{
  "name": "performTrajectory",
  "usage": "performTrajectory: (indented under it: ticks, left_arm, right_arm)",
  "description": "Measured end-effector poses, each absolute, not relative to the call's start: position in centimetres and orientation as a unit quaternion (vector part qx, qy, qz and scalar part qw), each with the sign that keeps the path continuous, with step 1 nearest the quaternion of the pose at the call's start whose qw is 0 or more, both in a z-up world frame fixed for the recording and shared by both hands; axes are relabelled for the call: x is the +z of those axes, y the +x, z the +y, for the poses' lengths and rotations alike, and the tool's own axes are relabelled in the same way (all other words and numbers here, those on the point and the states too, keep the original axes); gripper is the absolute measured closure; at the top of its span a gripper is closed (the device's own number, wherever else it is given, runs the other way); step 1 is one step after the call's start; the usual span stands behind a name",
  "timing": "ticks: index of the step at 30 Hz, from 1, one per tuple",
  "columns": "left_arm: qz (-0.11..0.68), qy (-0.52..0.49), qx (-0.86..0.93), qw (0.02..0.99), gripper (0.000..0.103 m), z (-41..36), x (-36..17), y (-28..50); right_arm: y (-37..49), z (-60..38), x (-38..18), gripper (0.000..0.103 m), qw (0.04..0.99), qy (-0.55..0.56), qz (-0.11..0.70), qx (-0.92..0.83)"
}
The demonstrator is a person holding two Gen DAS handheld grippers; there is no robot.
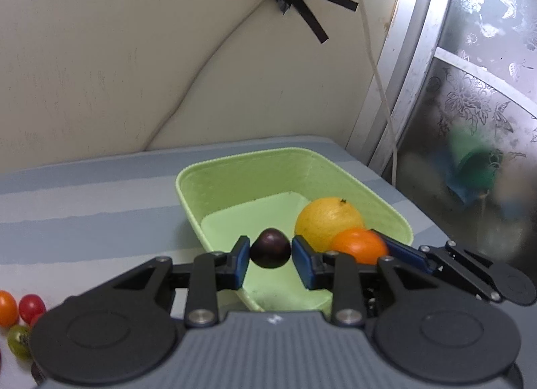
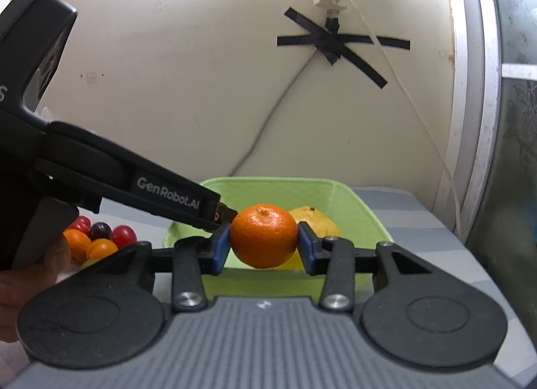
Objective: Organize fruits
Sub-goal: 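Open both grippers to drop the fruits into the basket and withdraw, then grasp an orange cherry tomato with the left gripper while the right grasps a green tomato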
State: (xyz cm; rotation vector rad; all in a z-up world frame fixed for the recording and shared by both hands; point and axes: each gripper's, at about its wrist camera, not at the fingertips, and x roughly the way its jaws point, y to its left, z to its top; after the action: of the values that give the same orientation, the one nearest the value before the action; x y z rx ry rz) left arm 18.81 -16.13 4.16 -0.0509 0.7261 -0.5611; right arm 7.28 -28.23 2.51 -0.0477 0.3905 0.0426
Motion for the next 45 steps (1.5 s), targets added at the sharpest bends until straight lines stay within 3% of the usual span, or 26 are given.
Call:
performTrajectory:
  ticks: [4,10,14,17,28,45]
  left_arm:
    - [0.343,-0.027,-0.267,0.9,0.063,-15.9,4.6,18.5]
    - [0.296,-0.063,-0.263,0.916,0.062,-11.7,7.7,14.6]
    - [0.273,-0.099,-0.228,0.929,0.062,-4.5,8.1,10.4]
    - [0.285,-0.087,-0.161,0.941,0.062,0.0,6.6,7.6]
    - [0.341,-0.07,-0.094,0.933,0.063,3.2,0.7,2.3]
    - [0.316,-0.051,-0.091,0.943,0.061,2.7,0.2,0.8]
  right_arm:
    - [7.8,-28.3,2.3,0.054,0.981,-0.011,0.193,0.024]
    - [6.5,-28.2,2.5,0.051,0.989,-0.011,0.147,0.019]
    - [4.5,-28.3,3.7,0.063,0.992,0.03,0.121,0.021]
    - [2.4,-27.2,4.3,0.063,0.991,0.056,0.111,0.057]
    - [1.0,-19.2,1.0,0.063,0.95,0.115,0.259,0.133]
    - [-0.1,-17.0,-0.2,0.063,0.95,0.073,0.299,0.049]
